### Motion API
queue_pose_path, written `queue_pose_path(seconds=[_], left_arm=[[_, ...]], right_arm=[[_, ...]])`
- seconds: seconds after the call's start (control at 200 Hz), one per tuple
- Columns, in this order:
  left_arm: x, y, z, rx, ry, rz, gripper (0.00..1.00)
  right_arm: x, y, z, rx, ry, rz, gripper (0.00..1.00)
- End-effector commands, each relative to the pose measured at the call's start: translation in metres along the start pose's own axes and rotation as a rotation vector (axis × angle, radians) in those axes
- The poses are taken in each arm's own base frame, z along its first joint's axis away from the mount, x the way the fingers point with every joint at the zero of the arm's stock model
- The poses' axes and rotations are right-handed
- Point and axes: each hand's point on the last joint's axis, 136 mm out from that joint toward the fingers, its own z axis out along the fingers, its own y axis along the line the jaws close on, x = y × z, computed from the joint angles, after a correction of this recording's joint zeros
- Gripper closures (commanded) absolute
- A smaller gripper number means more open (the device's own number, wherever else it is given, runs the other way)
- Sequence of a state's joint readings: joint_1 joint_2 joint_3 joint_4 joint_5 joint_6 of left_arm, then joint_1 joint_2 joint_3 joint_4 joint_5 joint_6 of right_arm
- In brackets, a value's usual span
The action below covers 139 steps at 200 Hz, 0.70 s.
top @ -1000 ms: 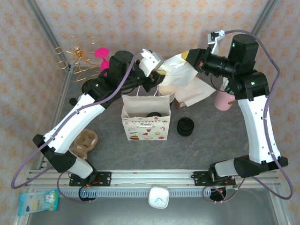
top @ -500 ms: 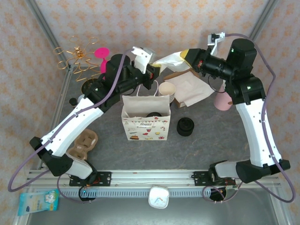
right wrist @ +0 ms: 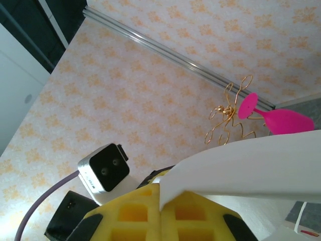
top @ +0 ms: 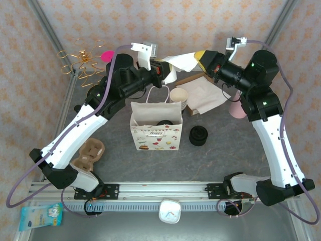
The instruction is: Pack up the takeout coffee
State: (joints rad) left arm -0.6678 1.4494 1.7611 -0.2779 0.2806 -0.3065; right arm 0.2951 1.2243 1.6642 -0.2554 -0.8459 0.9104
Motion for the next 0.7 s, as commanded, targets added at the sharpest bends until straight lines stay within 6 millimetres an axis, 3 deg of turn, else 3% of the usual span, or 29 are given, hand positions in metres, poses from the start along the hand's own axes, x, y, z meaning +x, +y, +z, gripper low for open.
queue_pose_path(seconds=[0.0,0.18,0.24,0.325,0.415,0.49,0.586,0.691], left_arm=[[0.002,-0.007,-0.001,0.033,0.025,-0.034,0.99],[0.025,-0.016,-0.003,0.094,0.136,-0.055,1.0],[0.023,-0.016,-0.006,0.086,0.129,-0.091,1.0],[0.017,-0.016,-0.009,0.075,0.114,-0.173,1.0],[0.015,-0.024,-0.008,0.119,0.112,-0.263,1.0],[0.02,-0.035,-0.011,0.186,0.133,-0.267,1.0],[0.032,-0.033,-0.012,0.179,0.177,-0.234,1.0],[0.037,-0.036,-0.014,0.185,0.215,-0.218,1.0]], right_arm=[[-0.012,0.022,-0.006,-0.01,-0.046,-0.07,0.94],[-0.016,0.016,0.008,0.019,0.004,-0.069,0.86],[-0.018,0.016,0.013,0.014,0.011,-0.073,0.76],[-0.019,0.01,0.017,0.037,0.021,-0.078,0.72],[-0.02,-0.001,0.021,0.072,0.031,-0.086,0.6],[-0.023,-0.006,0.027,0.084,0.049,-0.095,0.53],[-0.035,-0.013,0.033,0.132,0.039,-0.112,0.49],[-0.035,-0.027,0.043,0.158,0.074,-0.1,0.43]])
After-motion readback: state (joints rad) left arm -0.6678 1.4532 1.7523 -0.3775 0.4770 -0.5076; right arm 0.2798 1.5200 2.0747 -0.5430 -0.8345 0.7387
